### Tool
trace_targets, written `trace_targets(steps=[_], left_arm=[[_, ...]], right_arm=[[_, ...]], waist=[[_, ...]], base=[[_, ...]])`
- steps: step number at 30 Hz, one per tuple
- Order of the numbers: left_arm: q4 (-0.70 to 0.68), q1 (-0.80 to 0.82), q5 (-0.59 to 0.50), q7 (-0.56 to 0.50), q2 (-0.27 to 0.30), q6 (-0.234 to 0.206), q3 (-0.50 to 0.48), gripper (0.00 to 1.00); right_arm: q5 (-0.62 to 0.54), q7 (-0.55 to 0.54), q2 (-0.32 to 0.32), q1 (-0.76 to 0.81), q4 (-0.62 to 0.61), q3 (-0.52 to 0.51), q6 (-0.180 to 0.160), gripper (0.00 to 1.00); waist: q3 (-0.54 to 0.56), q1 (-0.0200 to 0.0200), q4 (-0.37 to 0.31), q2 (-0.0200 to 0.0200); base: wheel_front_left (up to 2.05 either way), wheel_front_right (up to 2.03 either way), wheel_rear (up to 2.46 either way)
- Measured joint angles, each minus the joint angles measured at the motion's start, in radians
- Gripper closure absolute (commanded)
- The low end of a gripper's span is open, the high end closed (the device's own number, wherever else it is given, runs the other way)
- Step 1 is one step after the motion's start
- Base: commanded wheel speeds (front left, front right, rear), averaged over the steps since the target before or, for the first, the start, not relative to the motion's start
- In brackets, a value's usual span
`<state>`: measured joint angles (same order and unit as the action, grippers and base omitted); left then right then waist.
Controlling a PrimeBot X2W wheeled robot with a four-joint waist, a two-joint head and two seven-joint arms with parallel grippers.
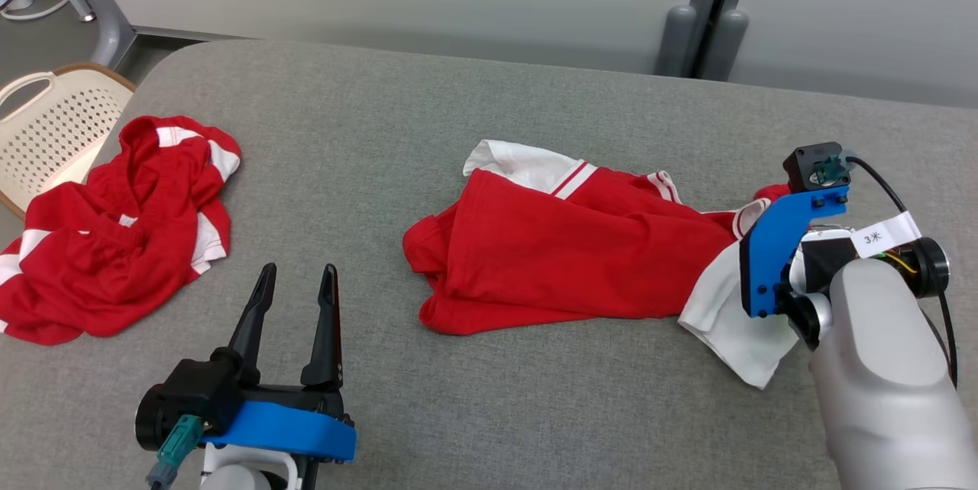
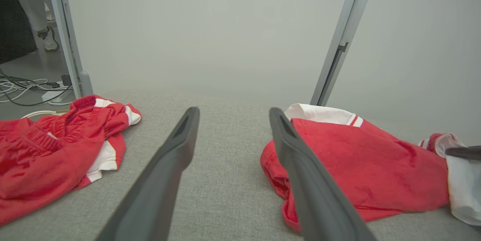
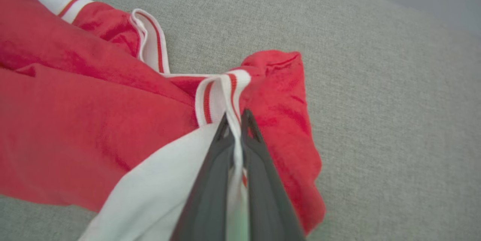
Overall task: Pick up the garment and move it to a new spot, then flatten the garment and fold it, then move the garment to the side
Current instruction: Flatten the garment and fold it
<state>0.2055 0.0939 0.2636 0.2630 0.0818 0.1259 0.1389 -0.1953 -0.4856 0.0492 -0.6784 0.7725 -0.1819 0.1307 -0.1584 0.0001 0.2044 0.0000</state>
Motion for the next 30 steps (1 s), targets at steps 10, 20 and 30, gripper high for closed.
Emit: trace_targets(steps=[10,20,30], left_arm=[[-0.003,-0.003,-0.004,0.000,0.001,0.000,-0.016,0.00],[-0.022,-0.034,-0.009,0.000,0.006,-0.001,-0.044,0.00],[-0.026,-0.044,-0.010,0.000,0.007,-0.001,-0.057,0.00]], right_arm=[[0.227,0.184,0.000,0.043,-0.081,-0.011,0.000,1.00],[0.496,0.249,0.000,0.407,-0.335,-0.076,0.000,1.00],[0.457,0.264,0.000,0.568,-0.478,-0.125,0.000,0.00]], waist=[[0.016,0.0000,-0.036,0.0000],[0.037,0.0000,-0.121,0.0000],[0.051,0.0000,-0.178,0.0000]], base=[[0.00,0.00,0.00],[0.00,0.00,0.00],[0.00,0.00,0.00]])
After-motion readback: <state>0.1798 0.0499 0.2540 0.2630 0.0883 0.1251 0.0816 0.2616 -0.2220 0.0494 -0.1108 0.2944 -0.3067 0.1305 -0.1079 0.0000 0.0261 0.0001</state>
